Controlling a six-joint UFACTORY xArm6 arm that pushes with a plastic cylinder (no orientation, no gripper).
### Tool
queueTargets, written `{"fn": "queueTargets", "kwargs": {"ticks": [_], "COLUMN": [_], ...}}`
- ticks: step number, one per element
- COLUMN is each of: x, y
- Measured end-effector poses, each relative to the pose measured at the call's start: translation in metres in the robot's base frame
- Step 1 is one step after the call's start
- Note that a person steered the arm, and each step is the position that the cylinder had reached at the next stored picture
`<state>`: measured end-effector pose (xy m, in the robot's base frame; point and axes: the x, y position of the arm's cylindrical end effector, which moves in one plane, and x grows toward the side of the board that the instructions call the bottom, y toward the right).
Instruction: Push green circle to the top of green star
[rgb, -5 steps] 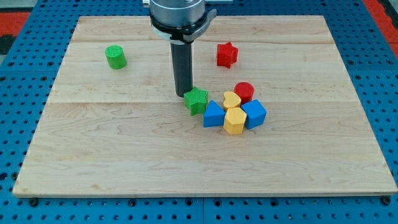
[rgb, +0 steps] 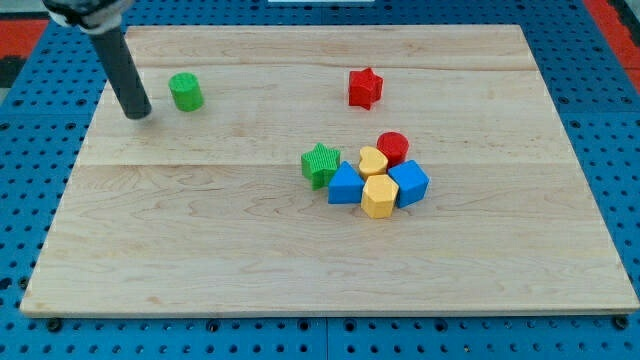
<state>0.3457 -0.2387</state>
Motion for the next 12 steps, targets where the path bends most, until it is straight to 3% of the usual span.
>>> {"fn": "queueTargets", "kwargs": {"ticks": [1, 3, 4, 6, 7, 9, 12], "x": [-0.024, 0.023, 0.023, -0.016, -0.026, 0.036, 0.004], "y": [0.009, 0.125, 0.134, 0.075, 0.109, 0.207, 0.244]}}
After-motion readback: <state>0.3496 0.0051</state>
